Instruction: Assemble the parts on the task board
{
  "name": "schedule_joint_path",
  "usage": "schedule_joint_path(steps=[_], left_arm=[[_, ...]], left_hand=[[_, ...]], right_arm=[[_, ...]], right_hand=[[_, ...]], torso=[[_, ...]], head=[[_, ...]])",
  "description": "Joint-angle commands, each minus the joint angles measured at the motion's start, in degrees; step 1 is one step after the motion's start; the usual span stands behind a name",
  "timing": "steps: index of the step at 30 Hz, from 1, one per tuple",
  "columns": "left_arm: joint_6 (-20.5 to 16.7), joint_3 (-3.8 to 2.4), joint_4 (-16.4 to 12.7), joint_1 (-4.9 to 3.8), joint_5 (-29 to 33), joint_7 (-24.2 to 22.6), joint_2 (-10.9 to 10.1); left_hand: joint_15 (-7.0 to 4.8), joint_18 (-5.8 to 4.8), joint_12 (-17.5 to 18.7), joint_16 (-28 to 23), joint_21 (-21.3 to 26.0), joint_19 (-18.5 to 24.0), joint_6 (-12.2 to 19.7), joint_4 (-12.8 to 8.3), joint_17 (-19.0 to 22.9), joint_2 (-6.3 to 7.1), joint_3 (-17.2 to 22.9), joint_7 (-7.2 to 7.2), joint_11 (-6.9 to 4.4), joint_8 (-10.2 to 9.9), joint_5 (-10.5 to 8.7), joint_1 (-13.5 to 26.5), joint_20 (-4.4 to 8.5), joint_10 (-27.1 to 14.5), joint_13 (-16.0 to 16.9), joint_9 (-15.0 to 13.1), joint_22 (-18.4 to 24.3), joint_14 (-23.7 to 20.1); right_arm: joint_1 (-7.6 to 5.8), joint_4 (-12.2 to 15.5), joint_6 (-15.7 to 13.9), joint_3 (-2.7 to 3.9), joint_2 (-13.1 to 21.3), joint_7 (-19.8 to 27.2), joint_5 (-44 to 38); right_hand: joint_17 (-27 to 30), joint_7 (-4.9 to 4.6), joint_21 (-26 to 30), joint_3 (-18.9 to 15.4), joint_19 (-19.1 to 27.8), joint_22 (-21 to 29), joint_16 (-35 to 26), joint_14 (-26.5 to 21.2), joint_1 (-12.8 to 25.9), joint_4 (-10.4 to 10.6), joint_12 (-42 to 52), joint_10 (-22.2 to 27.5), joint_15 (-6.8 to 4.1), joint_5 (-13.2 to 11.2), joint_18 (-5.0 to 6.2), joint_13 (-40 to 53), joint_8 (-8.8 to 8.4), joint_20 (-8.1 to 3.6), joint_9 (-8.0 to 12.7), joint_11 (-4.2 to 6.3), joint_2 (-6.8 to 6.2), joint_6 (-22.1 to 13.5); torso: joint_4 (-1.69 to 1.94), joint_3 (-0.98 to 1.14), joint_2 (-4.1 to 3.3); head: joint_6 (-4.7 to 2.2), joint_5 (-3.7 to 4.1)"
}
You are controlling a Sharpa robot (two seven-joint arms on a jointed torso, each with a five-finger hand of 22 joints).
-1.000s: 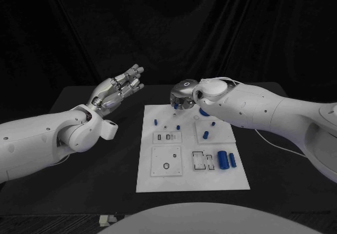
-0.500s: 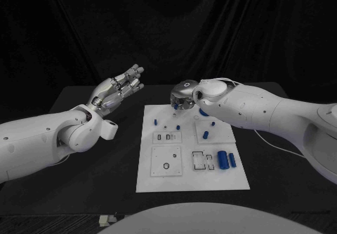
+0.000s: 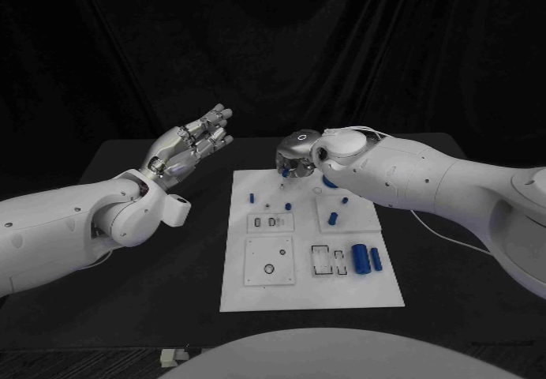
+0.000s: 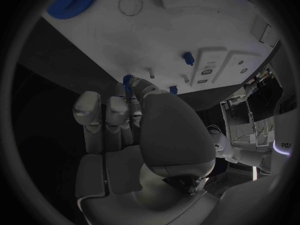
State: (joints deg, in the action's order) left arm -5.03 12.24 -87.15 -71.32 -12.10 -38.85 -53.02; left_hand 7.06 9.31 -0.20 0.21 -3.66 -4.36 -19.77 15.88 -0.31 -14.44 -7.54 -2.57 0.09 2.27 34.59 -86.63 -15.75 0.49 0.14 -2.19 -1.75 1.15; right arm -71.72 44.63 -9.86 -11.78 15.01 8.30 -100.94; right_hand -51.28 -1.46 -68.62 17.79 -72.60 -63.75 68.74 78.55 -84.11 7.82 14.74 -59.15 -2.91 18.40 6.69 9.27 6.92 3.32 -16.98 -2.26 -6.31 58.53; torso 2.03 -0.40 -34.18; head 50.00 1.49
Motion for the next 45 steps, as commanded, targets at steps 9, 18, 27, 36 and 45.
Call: schedule_joint_path(steps=[9, 18, 27, 36, 45], left_arm=[[0.17, -0.06, 0.00, 0.06, 0.07, -3.41, 0.19], [0.22, -0.06, 0.06, 0.06, 0.07, -3.35, 0.20], [0.29, -0.06, 0.12, 0.07, 0.07, -3.27, 0.11], [0.06, -0.06, -0.01, 0.07, 0.07, -3.20, -0.35], [-0.19, -0.05, -0.18, 0.07, 0.07, -3.12, -0.78]], left_hand=[[0.02, 1.05, 0.10, 0.13, -0.04, -0.22, -0.17, -0.39, -0.03, -0.14, 0.96, 0.02, 0.24, 0.09, 0.38, -1.07, -0.25, -0.16, -0.04, -0.06, -0.02, -0.05], [0.03, 1.05, 0.11, 0.13, -0.05, -0.24, -0.25, -0.56, -0.03, -0.11, 1.21, -0.02, 0.27, 0.10, 0.39, -1.27, -0.26, -0.19, -0.05, -0.07, -0.02, -0.06], [0.03, 1.05, 0.11, 0.13, -0.05, -0.23, -0.27, -0.61, -0.03, -0.09, 1.28, -0.04, 0.28, 0.10, 0.39, -1.32, -0.26, -0.20, -0.05, -0.08, -0.01, -0.06], [0.04, 1.05, 0.11, 0.14, -0.06, -0.25, -0.35, -0.66, -0.03, -0.06, 1.35, -0.04, 0.29, 0.11, 0.39, -1.37, -0.26, -0.20, -0.05, -0.09, -0.02, -0.04], [0.04, 1.05, 0.10, 0.14, -0.04, -0.22, -0.43, -0.69, -0.04, -0.04, 1.39, -0.05, 0.29, 0.12, 0.39, -1.40, -0.26, -0.16, -0.04, -0.10, -0.01, -0.03]], right_arm=[[0.28, -0.16, 1.38, 0.03, -0.08, -1.26, -0.41], [0.33, -0.06, 0.65, 0.03, 0.18, -1.28, -0.41], [0.09, 1.14, -3.83, 0.03, 1.50, -0.94, -0.41], [-3.88, 8.77, -10.03, 0.02, 8.15, -0.55, -0.40], [-6.23, 16.81, -9.64, 0.00, 17.21, -2.84, 1.98]], right_hand=[[2.31, 2.81, 1.51, 1.69, 1.47, 0.12, -1.95, -1.50, 1.38, -0.01, -7.05, 7.16, 0.51, -2.84, 0.07, -2.32, -3.38, 0.60, 1.98, -0.37, -0.72, -8.65], [2.65, 4.40, 1.94, 0.20, 1.24, -0.36, -2.38, -1.40, 2.46, -0.25, -10.44, 8.75, 0.38, -6.37, 0.00, -3.03, -3.30, 0.56, 4.87, -0.23, -0.63, -13.65], [3.45, 4.16, 2.97, -0.54, 1.87, 0.33, -2.98, -1.83, 2.89, -0.19, -10.87, 8.64, 0.48, -6.97, 0.20, -2.97, -3.09, 0.63, 5.48, -0.33, -0.29, -13.42], [3.94, 2.86, 7.10, -1.44, 3.29, 3.30, -3.25, -1.92, 4.15, 1.90, -4.67, -4.33, 0.07, -10.72, 1.11, 0.67, -2.74, 0.39, 6.90, 0.54, 0.03, -10.33], [17.84, -2.64, 20.10, -6.80, 8.51, 12.41, -16.19, -6.78, 8.13, 6.76, 18.05, -12.22, -0.48, -13.73, 2.77, 17.66, -1.72, -0.35, 4.98, 2.61, 0.25, -5.84]], torso=[[0.00, 0.01, 0.01], [0.01, 0.01, 0.00], [-0.02, 0.01, -0.01], [-0.03, 0.01, 0.01], [-0.05, 0.00, 0.03]], head=[[0.00, -0.09], [0.00, -0.19], [0.00, -0.31], [0.00, -0.99], [0.00, -0.88]])
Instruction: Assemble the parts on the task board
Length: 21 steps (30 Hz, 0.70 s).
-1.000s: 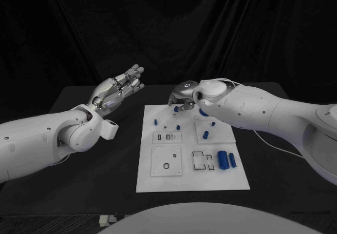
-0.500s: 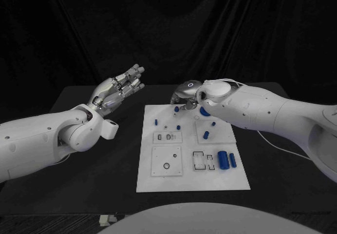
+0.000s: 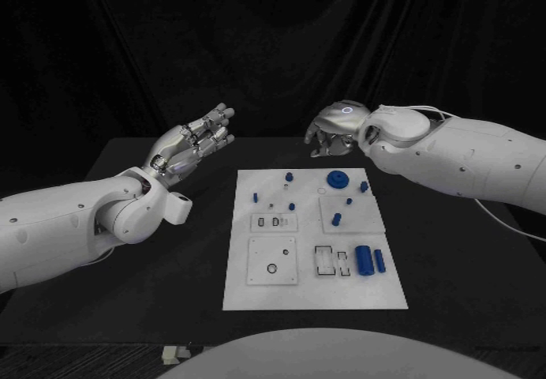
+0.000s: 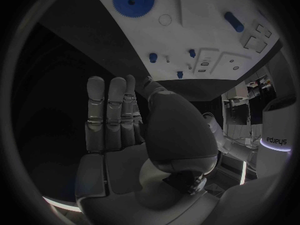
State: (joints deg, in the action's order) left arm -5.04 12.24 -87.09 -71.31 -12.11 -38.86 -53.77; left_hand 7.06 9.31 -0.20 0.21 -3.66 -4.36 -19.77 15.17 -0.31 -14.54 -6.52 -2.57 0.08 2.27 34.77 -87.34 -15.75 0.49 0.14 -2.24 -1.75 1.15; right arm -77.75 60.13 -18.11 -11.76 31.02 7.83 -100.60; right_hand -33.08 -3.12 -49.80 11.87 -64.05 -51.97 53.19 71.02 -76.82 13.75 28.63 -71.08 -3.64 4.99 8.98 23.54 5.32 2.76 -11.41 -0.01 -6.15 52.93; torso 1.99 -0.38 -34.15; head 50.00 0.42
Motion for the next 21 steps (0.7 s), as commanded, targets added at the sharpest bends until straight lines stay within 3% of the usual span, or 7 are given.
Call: schedule_joint_path(steps=[1, 5, 6, 8, 10, 14, 21], left_arm=[[-0.21, -0.06, -0.27, 0.06, 0.08, -3.10, -0.05], [-0.28, -0.06, -0.25, 0.06, 0.08, -3.07, -0.05], [-0.31, -0.06, -0.26, 0.06, 0.08, -3.09, -0.04], [-0.34, -0.06, -0.32, 0.07, 0.08, -3.12, -0.03], [-0.35, -0.06, -0.36, 0.07, 0.08, -3.13, -0.02], [-0.39, -0.06, -0.34, 0.07, 0.08, -3.14, 0.04], [-0.37, -0.05, -0.41, 0.09, 0.08, -3.24, 0.10]], left_hand=[[0.05, 1.05, 0.09, 0.15, -0.06, -0.24, -0.51, 0.01, -0.05, 0.08, 0.40, -0.05, 0.30, 0.13, 0.20, -0.71, -0.26, -0.14, -0.03, -0.06, -0.01, 0.00], [0.05, 1.05, 0.09, 0.15, -0.06, -0.24, -0.51, 0.01, -0.05, 0.08, 0.40, -0.05, 0.30, 0.13, 0.20, -0.71, -0.26, -0.14, -0.03, -0.06, -0.01, 0.00], [0.05, 1.05, 0.09, 0.15, -0.06, -0.24, -0.51, 0.01, -0.05, 0.08, 0.40, -0.05, 0.30, 0.13, 0.20, -0.71, -0.26, -0.14, -0.03, -0.06, -0.01, 0.00], [0.05, 1.05, 0.09, 0.15, -0.06, -0.24, -0.51, 0.01, -0.05, 0.08, 0.40, -0.05, 0.30, 0.13, 0.20, -0.71, -0.26, -0.14, -0.03, -0.06, -0.01, 0.00], [0.05, 1.05, 0.09, 0.15, -0.06, -0.24, -0.51, 0.01, -0.05, 0.08, 0.40, -0.05, 0.30, 0.13, 0.20, -0.71, -0.26, -0.14, -0.03, -0.06, -0.01, 0.00], [0.07, 1.05, 0.09, 0.16, -0.07, -0.26, -0.56, -0.05, -0.06, 0.13, 0.49, -0.06, 0.32, 0.15, 0.20, -0.76, -0.27, -0.12, -0.03, -0.07, -0.01, 0.03], [0.07, 1.05, 0.09, 0.16, -0.07, -0.26, -0.56, -0.05, -0.06, 0.13, 0.49, -0.06, 0.32, 0.15, 0.20, -0.76, -0.27, -0.12, -0.03, -0.07, -0.01, 0.03]], right_arm=[[-0.26, 1.80, -1.01, -0.01, 1.92, -2.65, 2.12], [-0.23, 3.19, 1.12, -0.02, 4.51, -4.51, 3.52], [-0.15, 3.39, 1.66, -0.02, 5.01, -5.02, 3.71], [0.08, 3.63, 2.43, -0.02, 5.78, -5.85, 3.95], [0.32, 3.71, 2.89, -0.02, 6.31, -6.45, 4.09], [0.94, 3.55, 3.82, -0.02, 6.96, -7.50, 4.25], [2.19, 2.76, 4.37, -0.02, 7.09, -7.86, 4.34]], right_hand=[[-4.84, -0.88, 0.38, -1.55, -1.81, -0.83, 1.70, 2.66, 0.82, 1.69, 9.83, 1.14, 0.26, -0.16, 0.26, 8.32, -0.22, 0.19, -1.53, 0.63, 0.54, -0.32], [-25.52, -0.71, -10.35, -3.34, -9.14, -11.12, 16.06, 9.98, 2.30, 2.47, 34.80, -6.51, -0.38, 0.14, -2.14, 33.97, -0.56, -0.27, -3.04, 1.16, 0.49, -0.91], [-26.69, -0.66, -10.95, -3.44, -9.49, -11.71, 16.86, 10.29, 2.33, 2.44, 35.95, -6.73, -0.40, 0.20, -2.26, 35.18, -0.56, -0.32, -3.19, 1.14, 0.49, -0.91], [-50.10, -0.58, -24.36, -4.19, -16.74, -23.98, 32.66, 17.04, 5.03, 1.93, 56.50, -15.91, -0.82, 2.06, -5.13, 59.64, -0.67, -0.65, -4.81, 1.54, 1.13, -1.36], [-56.45, -0.66, -28.00, -4.09, -18.38, -27.41, 36.53, 18.83, 5.19, 2.86, 61.37, -18.92, -0.94, 2.49, -5.79, 66.46, -0.83, -0.81, -5.70, 1.44, 0.62, -1.80], [-56.92, -0.85, -34.55, -3.57, -21.92, -33.37, 36.81, 18.98, 6.60, 2.99, 61.37, -18.92, -0.71, 2.54, -7.29, 66.46, -1.19, -0.67, -7.38, 1.09, -0.61, -2.88], [-56.92, -0.95, -34.73, -3.30, -21.74, -33.74, 36.81, 18.98, 7.57, 3.04, 61.37, -18.92, -0.71, 1.23, -7.26, 66.46, -1.46, -0.63, -8.02, 0.83, -1.24, -4.04]], torso=[[0.00, -0.01, -0.02], [-0.03, -0.03, 0.01], [-0.06, -0.03, 0.05], [0.00, -0.03, 0.03], [-0.08, -0.10, 0.15], [-0.06, -0.10, 0.12], [0.03, -0.06, 0.06]], head=[[0.00, 0.27], [0.00, 0.47], [0.00, 0.46], [0.00, 0.58], [0.00, 0.51], [0.00, 0.51], [0.00, 0.82]])
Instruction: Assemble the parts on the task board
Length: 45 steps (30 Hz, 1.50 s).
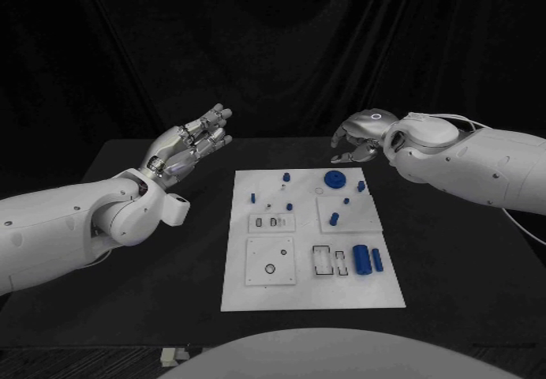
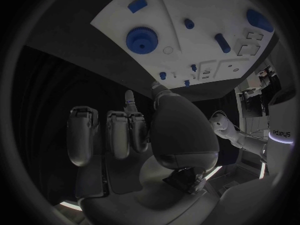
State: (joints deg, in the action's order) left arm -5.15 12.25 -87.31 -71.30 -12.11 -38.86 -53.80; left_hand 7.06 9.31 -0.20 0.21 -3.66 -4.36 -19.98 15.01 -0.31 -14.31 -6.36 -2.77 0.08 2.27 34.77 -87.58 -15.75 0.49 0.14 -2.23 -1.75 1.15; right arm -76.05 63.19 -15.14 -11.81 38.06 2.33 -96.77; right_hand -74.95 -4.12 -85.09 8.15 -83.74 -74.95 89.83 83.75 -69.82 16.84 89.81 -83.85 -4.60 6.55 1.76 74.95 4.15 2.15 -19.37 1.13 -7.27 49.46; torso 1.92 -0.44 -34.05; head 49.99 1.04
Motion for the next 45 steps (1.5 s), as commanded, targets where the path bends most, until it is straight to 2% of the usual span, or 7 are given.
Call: schedule_joint_path(steps=[1, 10, 13, 24, 30, 37, 45], left_arm=[[-0.23, -0.06, -0.18, 0.08, 0.08, -3.24, 0.15], [-0.19, -0.06, -0.22, 0.10, 0.08, -3.21, 0.17], [-0.15, -0.06, -0.06, 0.11, 0.08, -3.17, 0.32], [0.07, -0.06, 0.05, 0.15, 0.08, -3.08, 0.58], [0.11, -0.06, -0.05, 0.17, 0.08, -3.09, 0.56], [0.13, -0.06, -0.12, 0.18, 0.08, -3.03, 0.46], [0.26, -0.06, -0.08, 0.19, 0.08, -2.99, 0.55]], left_hand=[[0.07, 1.05, 0.09, 0.16, -0.07, -0.27, -0.35, 0.11, -0.06, -0.11, 0.33, 0.14, 0.32, 0.15, 0.20, -0.53, -0.27, -0.12, -0.03, -0.07, -0.01, 0.03], [0.12, 1.05, 0.09, 0.17, -0.08, -0.28, -0.35, 0.05, -0.06, -0.06, 0.43, 0.11, 0.36, 0.15, 0.19, -0.58, -0.28, -0.12, -0.02, -0.07, -0.01, 0.06], [0.12, 1.05, 0.09, 0.17, -0.08, -0.28, -0.35, 0.05, -0.06, -0.06, 0.43, 0.11, 0.36, 0.15, 0.19, -0.58, -0.28, -0.12, -0.02, -0.07, -0.01, 0.06], [0.14, 1.05, 0.08, 0.18, -0.11, -0.32, -0.38, 0.01, -0.07, -0.04, 0.50, 0.10, 0.38, 0.16, 0.20, -0.62, -0.29, -0.11, -0.02, -0.08, -0.02, 0.07], [0.16, 1.05, 0.09, 0.17, -0.12, -0.32, -0.33, -0.01, -0.06, -0.03, 0.55, 0.09, 0.40, 0.15, 0.21, -0.65, -0.30, -0.12, -0.03, -0.07, -0.02, 0.06], [0.17, 1.05, 0.08, 0.18, -0.13, -0.34, -0.34, -0.03, -0.07, -0.02, 0.59, 0.07, 0.41, 0.15, 0.21, -0.67, -0.31, -0.11, -0.02, -0.07, -0.03, 0.08], [0.19, 1.05, 0.08, 0.18, -0.17, -0.39, -0.31, -0.06, -0.07, 0.00, 0.63, 0.06, 0.42, 0.14, 0.22, -0.69, -0.33, -0.10, -0.02, -0.07, -0.04, 0.10]], right_arm=[[0.70, -0.44, 1.43, 0.02, 0.02, -2.32, 0.52], [2.64, -2.07, 2.33, 0.02, -0.49, -2.03, 0.54], [3.19, -2.82, 2.27, 0.02, -0.86, -1.74, 0.54], [4.12, -4.22, 3.20, 0.02, -2.08, -1.45, 0.54], [4.81, -5.20, 3.58, 0.02, -3.02, -1.36, 0.54], [5.17, -6.29, 4.00, 0.02, -3.75, -1.21, 0.54], [5.42, -6.70, 4.29, 0.02, -3.89, -1.18, 0.54]], right_hand=[[-15.05, 0.04, 0.45, 0.42, -2.14, -10.85, 0.17, 6.25, 0.57, -0.04, 0.19, -6.15, 0.25, -0.33, -0.08, 15.05, -0.29, -0.03, -0.07, -0.31, -0.13, -0.58], [-15.05, 0.04, 0.69, 0.75, -1.83, -10.78, 0.17, 6.25, -0.13, -0.11, 0.19, -6.15, 0.33, -0.45, 0.01, 15.05, -0.53, 0.06, 0.20, -0.36, -0.13, -1.94], [-15.05, 0.10, 0.86, 1.02, -1.64, -10.73, 0.17, 6.25, -0.94, -0.22, 0.19, -6.15, 0.35, -0.41, 0.06, 15.05, -0.49, 0.10, 0.46, -0.32, 0.02, -2.50], [-15.05, 0.31, 0.64, 1.10, -1.77, -10.96, 0.17, 6.25, -1.39, -0.23, 0.19, -6.15, 0.29, -0.71, 0.00, 15.05, -0.17, 0.08, 0.48, -0.19, 0.14, -1.99], [-15.05, 0.41, 0.64, 1.22, -1.76, -11.01, 0.17, 6.25, -2.10, -0.38, 0.19, -6.15, 0.21, -0.82, 0.00, 15.05, -0.09, 0.02, 0.54, -0.08, 0.15, -1.72], [-15.05, 0.43, 0.83, 1.60, -1.56, -11.02, 0.17, 6.25, -3.95, -0.56, 0.19, -6.15, 0.12, 1.30, 0.06, 15.05, -0.13, -0.08, 0.84, -0.03, 0.55, -1.48], [-15.05, 0.36, 1.13, 1.58, -1.31, -10.89, 0.17, 6.25, -4.78, -0.70, 0.19, -6.15, 0.15, 1.71, 0.14, 15.05, 0.25, -0.06, 0.73, -0.09, 0.40, -0.55]], torso=[[0.10, 0.00, -0.05], [0.11, -0.01, -0.05], [0.12, -0.01, -0.08], [0.08, 0.00, -0.11], [0.12, 0.00, -0.10], [0.10, -0.04, -0.06], [0.16, 0.00, -0.10]], head=[[0.01, 0.20], [0.01, -0.12], [0.01, 0.11], [0.01, 0.37], [0.01, 0.19], [0.01, 0.15], [0.01, 0.17]])
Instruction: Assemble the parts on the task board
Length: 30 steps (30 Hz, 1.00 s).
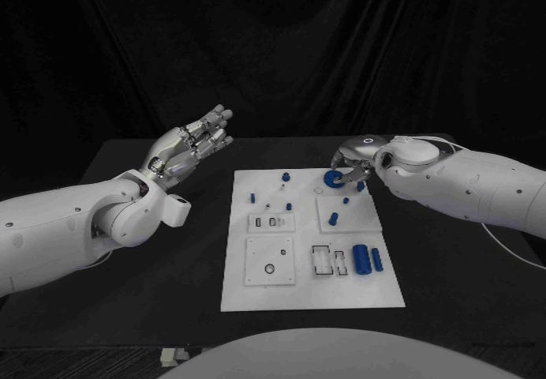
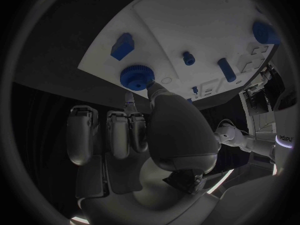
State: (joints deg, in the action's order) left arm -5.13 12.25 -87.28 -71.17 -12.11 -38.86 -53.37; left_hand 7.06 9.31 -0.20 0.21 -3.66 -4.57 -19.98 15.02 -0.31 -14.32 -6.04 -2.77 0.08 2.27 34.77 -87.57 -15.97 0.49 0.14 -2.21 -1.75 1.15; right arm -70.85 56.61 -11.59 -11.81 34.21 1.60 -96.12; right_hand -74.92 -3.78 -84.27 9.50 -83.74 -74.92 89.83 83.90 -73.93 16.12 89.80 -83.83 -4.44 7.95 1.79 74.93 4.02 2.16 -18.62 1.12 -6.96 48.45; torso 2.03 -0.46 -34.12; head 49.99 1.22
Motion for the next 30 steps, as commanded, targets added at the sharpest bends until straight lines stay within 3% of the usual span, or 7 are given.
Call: schedule_joint_path(steps=[1, 17, 24, 30], left_arm=[[0.25, -0.06, -0.10, 0.07, 0.08, -2.98, 0.13], [0.48, -0.06, -0.07, 0.10, 0.08, -2.78, 0.24], [0.56, -0.06, -0.07, 0.11, 0.08, -2.72, 0.23], [0.67, -0.06, 0.02, 0.13, 0.08, -2.69, 0.24]], left_hand=[[0.19, 1.05, 0.08, 0.18, -0.17, -0.18, -0.31, -0.06, -0.08, 0.01, 0.31, 0.06, 0.43, 0.14, 0.22, -0.70, -0.12, -0.10, -0.02, -0.08, -0.04, 0.10], [0.23, 1.05, 0.08, 0.19, -0.21, -0.24, -0.37, -0.12, -0.08, 0.06, 0.41, 0.02, 0.46, 0.15, 0.22, -0.74, -0.15, -0.10, -0.02, -0.09, -0.06, 0.12], [0.25, 1.06, 0.08, 0.20, -0.25, -0.29, -0.40, -0.15, -0.09, 0.08, 0.47, 0.00, 0.48, 0.15, 0.23, -0.76, -0.18, -0.08, -0.02, -0.09, -0.07, 0.14], [0.27, 1.06, 0.08, 0.19, -0.26, -0.31, -0.39, -0.17, -0.08, 0.09, 0.53, -0.02, 0.50, 0.15, 0.25, -0.79, -0.19, -0.10, -0.02, -0.09, -0.08, 0.13]], right_arm=[[0.26, -0.15, 0.79, 0.02, -0.06, -0.44, -0.11], [0.80, -0.48, 2.27, 0.02, -0.29, -0.44, -0.11], [0.83, -0.42, 1.74, 0.02, -0.28, 0.14, -0.11], [0.81, 0.57, -0.60, 0.02, 0.25, 0.67, -0.11]], right_hand=[[-15.08, 0.01, 0.35, 0.24, -1.26, -10.89, 0.17, 6.10, -0.83, -0.02, 0.20, -6.17, -0.01, 0.29, 0.13, 15.07, 0.44, -0.06, -0.05, -0.09, 0.06, 0.61], [-15.08, -0.20, 0.89, 0.44, -0.85, -10.75, 0.17, 6.10, -3.02, -0.42, 0.20, -6.17, 0.13, 3.08, 0.26, 15.07, 1.06, 0.05, -0.78, -0.27, 0.18, 2.38], [-15.08, 0.13, 1.09, 1.74, -0.77, -10.89, 0.17, 6.10, -5.48, -1.70, 0.20, -6.17, -0.01, 9.11, 0.30, 15.07, 2.92, -0.06, -2.76, -0.02, 0.86, 6.50], [-15.08, 0.37, 1.00, 2.51, -0.91, -11.07, 0.17, 6.10, -6.38, -2.50, 0.20, -6.17, -0.25, 11.26, 0.25, 15.07, 3.66, -0.25, -3.98, 0.18, 1.02, 7.98]], torso=[[0.04, 0.01, -0.03], [-0.01, 0.01, 0.00], [-0.01, 0.00, 0.00], [0.00, 0.00, 0.02]], head=[[0.01, 0.03], [0.01, -0.16], [0.01, -0.25], [0.01, -0.46]])
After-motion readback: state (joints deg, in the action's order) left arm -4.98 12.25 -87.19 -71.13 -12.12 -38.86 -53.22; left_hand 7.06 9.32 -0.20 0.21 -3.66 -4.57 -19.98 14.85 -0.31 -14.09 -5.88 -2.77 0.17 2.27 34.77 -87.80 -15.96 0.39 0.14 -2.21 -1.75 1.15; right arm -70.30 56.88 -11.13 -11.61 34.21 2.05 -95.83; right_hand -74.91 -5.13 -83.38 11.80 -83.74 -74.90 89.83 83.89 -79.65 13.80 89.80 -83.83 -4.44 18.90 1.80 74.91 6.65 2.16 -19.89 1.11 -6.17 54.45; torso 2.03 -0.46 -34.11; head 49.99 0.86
